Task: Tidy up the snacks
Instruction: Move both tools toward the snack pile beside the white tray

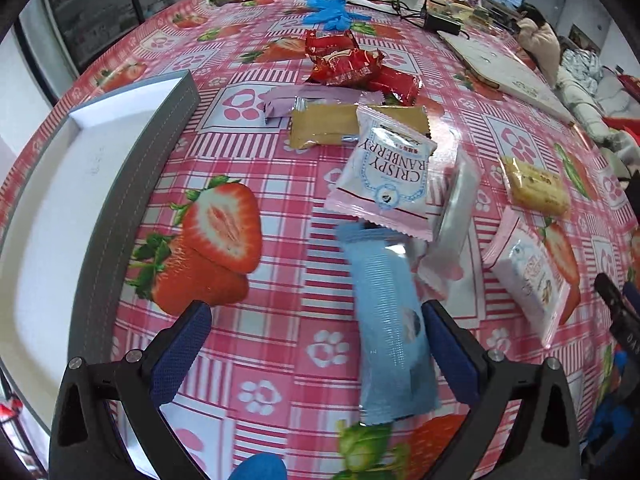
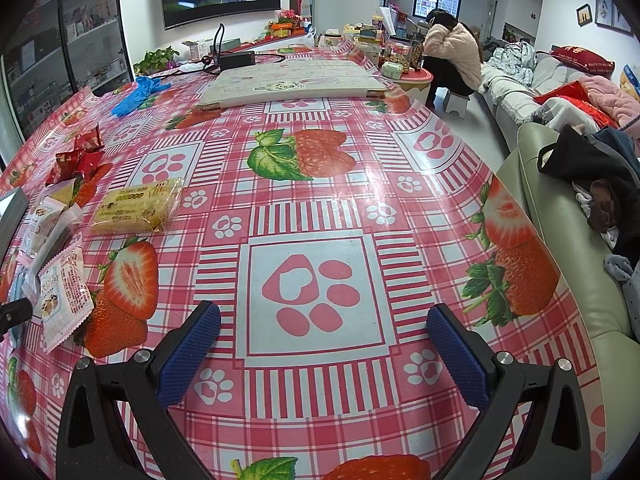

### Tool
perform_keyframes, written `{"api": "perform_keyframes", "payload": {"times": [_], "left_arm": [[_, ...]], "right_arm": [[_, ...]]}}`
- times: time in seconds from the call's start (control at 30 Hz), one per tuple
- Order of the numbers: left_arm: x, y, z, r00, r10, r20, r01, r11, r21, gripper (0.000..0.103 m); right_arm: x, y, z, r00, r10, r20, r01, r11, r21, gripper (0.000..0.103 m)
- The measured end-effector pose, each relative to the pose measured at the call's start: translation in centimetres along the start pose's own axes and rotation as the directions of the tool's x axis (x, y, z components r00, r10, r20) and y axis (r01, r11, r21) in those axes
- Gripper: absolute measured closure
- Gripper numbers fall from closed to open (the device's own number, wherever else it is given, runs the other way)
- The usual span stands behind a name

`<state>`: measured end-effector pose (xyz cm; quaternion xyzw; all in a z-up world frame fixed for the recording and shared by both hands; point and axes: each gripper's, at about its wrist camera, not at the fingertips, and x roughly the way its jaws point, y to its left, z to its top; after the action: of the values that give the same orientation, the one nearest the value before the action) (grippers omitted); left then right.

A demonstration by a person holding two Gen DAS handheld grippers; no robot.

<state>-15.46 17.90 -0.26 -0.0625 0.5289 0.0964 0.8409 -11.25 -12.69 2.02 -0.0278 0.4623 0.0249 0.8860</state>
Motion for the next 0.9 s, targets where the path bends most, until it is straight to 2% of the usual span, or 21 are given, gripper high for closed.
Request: {"api": "perform_keyframes", "payload": {"times": [0.27,0.33,0.4,0.43,0.47,0.53,0.67,0.73,0.83,0.9], "left_arm": [[-0.1,0.2,-0.3,0.997,0.003,0.078,-0.002,1.0,-0.012,0.0],[-0.3,0.0,-0.3,0.997,0.004,0.079,-0.003,1.0,-0.008,0.0],[-0.3,0.1,-0.3,0.997,0.003,0.078,-0.002,1.0,-0.006,0.0],[-0.3,0.1,-0.3,0.997,0.003,0.077,-0.003,1.0,-0.006,0.0],[-0.3,0.1,-0.3,0.997,0.003,0.078,-0.003,1.0,-0.005,0.0],[-0.3,0.0,-0.3,0.996,0.003,0.086,-0.003,1.0,-0.002,0.0],[-0.3,0.1,-0.4,0.996,-0.006,0.092,0.004,1.0,0.014,0.0],[-0.3,0.1,-0.5,0.996,-0.011,0.093,0.009,1.0,0.023,0.0],[-0.2,0.4,-0.5,0.994,-0.017,0.108,0.014,1.0,0.025,0.0],[-0.2,0.4,-0.7,0.992,-0.023,0.123,0.018,0.999,0.038,0.0]], "right_arm": [[0.0,0.0,0.0,1.0,-0.001,-0.003,0.001,1.0,-0.002,0.0],[0.1,0.2,0.4,0.999,0.002,-0.041,-0.002,1.0,-0.01,0.0],[0.1,1.2,1.0,0.992,0.035,-0.121,-0.04,0.998,-0.045,0.0],[0.0,2.1,1.3,0.986,0.078,-0.146,-0.089,0.994,-0.07,0.0],[-0.4,3.3,1.6,0.976,0.152,-0.158,-0.167,0.982,-0.087,0.0],[-1.2,5.7,2.2,0.965,0.209,-0.16,-0.23,0.964,-0.132,0.0],[-1.2,10.8,3.1,0.952,0.243,-0.185,-0.285,0.925,-0.251,0.0],[-0.3,13.2,3.2,0.95,0.227,-0.213,-0.286,0.906,-0.312,0.0],[1.4,14.7,3.3,0.942,0.205,-0.266,-0.291,0.894,-0.341,0.0],[2.0,14.7,3.5,0.93,0.224,-0.291,-0.316,0.893,-0.321,0.0]]}}
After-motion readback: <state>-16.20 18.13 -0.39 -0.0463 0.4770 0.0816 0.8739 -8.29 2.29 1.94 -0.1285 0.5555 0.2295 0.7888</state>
